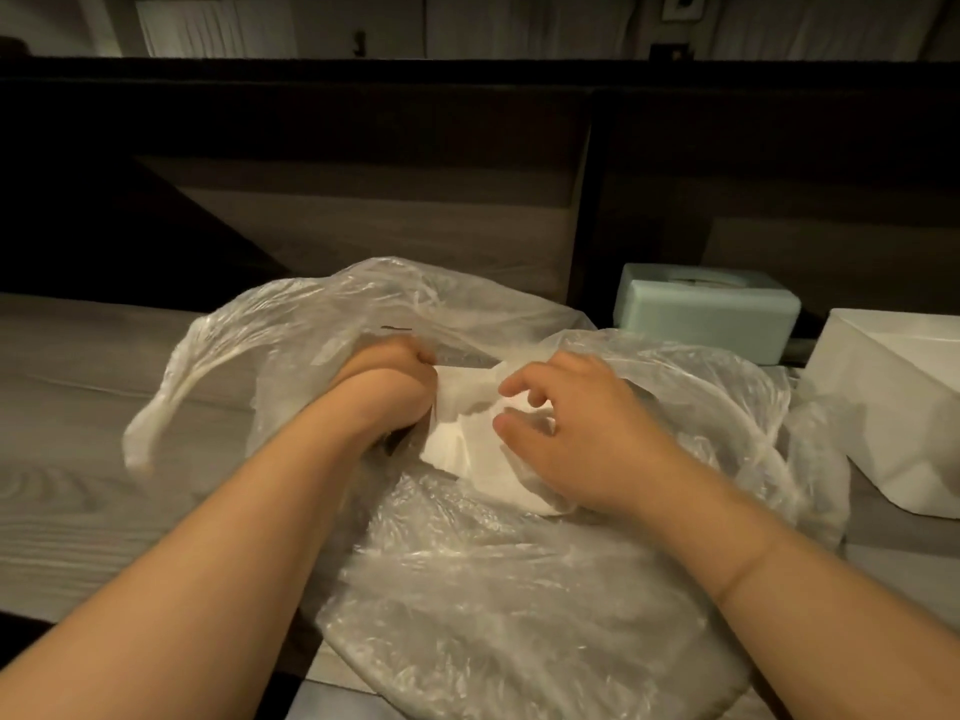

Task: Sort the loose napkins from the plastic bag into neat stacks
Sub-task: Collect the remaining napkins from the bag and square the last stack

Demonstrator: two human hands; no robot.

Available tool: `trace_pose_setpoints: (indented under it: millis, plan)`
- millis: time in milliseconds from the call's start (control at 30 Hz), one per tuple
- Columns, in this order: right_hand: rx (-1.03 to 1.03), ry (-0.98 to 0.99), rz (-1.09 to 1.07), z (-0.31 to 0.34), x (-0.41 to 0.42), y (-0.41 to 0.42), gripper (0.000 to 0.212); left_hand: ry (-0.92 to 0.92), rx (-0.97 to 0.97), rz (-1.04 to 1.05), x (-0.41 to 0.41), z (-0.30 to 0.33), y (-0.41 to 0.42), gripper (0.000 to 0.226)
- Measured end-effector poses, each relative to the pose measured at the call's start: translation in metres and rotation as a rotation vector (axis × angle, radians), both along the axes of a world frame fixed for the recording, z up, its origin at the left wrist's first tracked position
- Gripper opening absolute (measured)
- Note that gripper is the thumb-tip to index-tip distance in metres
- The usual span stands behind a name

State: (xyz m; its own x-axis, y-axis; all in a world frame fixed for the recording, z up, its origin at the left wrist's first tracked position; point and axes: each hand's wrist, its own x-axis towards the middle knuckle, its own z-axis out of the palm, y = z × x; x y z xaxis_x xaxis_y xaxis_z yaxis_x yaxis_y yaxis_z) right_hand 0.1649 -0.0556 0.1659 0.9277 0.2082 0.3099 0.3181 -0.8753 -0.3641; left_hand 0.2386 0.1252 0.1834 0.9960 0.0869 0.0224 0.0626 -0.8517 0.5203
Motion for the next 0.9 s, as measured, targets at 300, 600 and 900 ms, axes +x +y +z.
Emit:
trace_pose_setpoints:
  millis: [300, 600, 900]
  plan:
    - [-0.1, 0.088, 0.019, -0.005, 0.004, -0.001, 0.033, 0.02, -0.252, -0.099, -0.008, -0.003, 0.005, 0.025]
    - [0.032, 0.022, -0.043, -0.002, 0.01, -0.009, 0.025, -0.515, -0.647, -0.285, -0.026, 0.005, -0.007, 0.004]
    - [0.482, 0.025, -0.178, 0.03, 0.013, -0.046, 0.018, -0.341, -0.345, -0.628, -0.03, -0.007, -0.007, 0.008]
